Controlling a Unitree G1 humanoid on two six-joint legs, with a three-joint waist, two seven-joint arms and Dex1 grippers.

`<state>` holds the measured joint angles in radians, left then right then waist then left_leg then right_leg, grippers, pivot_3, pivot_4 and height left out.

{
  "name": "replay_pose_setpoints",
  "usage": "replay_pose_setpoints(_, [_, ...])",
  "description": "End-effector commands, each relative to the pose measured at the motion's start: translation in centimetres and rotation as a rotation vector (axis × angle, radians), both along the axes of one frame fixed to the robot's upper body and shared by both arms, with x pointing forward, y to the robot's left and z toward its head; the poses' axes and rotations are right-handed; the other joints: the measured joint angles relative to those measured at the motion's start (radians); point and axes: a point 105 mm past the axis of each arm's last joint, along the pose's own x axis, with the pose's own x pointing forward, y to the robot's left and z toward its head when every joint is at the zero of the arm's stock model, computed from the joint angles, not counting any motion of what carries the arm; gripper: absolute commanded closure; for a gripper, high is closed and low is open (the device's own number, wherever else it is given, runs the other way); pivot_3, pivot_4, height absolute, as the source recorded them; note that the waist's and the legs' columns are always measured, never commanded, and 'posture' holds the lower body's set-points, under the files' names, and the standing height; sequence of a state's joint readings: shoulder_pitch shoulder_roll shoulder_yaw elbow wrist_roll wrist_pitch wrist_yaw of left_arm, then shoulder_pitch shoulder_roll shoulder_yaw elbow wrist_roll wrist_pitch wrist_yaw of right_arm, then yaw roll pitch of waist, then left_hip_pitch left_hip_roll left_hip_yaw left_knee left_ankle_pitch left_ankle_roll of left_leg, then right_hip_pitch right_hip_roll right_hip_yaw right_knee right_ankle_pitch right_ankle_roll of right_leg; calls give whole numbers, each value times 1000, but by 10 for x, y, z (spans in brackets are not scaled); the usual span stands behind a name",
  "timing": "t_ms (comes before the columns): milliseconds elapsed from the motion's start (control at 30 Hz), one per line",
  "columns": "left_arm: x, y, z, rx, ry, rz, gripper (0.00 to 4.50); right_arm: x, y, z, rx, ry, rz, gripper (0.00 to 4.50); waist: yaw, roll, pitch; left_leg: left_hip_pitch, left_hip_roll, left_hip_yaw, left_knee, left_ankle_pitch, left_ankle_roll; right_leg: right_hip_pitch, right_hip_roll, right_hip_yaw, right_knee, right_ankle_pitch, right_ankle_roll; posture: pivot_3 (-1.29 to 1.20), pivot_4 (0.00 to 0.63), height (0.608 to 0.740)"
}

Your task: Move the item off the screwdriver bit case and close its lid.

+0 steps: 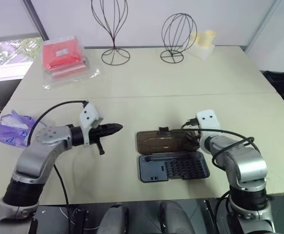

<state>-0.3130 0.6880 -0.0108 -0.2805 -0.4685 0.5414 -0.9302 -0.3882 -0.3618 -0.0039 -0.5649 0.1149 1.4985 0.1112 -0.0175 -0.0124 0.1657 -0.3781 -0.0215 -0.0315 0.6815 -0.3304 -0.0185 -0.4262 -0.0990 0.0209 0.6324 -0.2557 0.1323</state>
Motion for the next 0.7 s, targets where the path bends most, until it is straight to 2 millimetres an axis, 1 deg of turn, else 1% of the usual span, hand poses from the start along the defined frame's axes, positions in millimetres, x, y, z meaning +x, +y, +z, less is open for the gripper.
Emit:
replay_pose_setpoints(33, [-17,-7,5,-3,2,-101,4500,2,15,28,39,-121,114,66,0,0,0,0,0,0,0,0,0,0,0,0,0,0,0,0,150,740])
replay_pose_setpoints(133, [-29,-8,0,9,37,-184,4500,2,21,43,95,-170,180,66,-2,0,0,0,0,0,0,0,0,0,0,0,0,0,0,0,150,740])
replay_pose_setpoints(233, [-36,-9,-2,12,54,-247,4500,2,22,53,105,-210,231,66,2,0,0,0,0,0,0,0,0,0,0,0,0,0,0,0,150,740])
replay_pose_setpoints(367, [-54,-23,-16,30,86,-398,4500,1,24,68,149,-251,334,66,3,0,0,0,0,0,0,0,1,1,0,0,-1,0,0,0,150,740])
replay_pose_setpoints(467, [-56,-34,-26,31,86,-455,4500,4,22,75,150,-271,379,66,2,0,0,0,0,0,0,0,1,1,0,0,-1,0,0,0,150,740])
replay_pose_setpoints(567, [-55,-47,-39,26,87,-489,4500,6,19,79,83,-267,471,66,5,0,0,0,0,0,0,0,1,1,0,0,-1,0,0,0,150,740])
replay_pose_setpoints(633, [-54,-54,-46,25,82,-503,4500,7,17,79,15,-252,534,66,4,0,0,0,0,1,1,-1,1,1,0,0,-2,0,0,0,150,740])
replay_pose_setpoints(700, [-52,-59,-53,25,84,-509,4500,6,16,74,-45,-205,589,66,4,0,0,0,0,0,1,-1,1,1,0,0,-1,0,0,0,150,740])
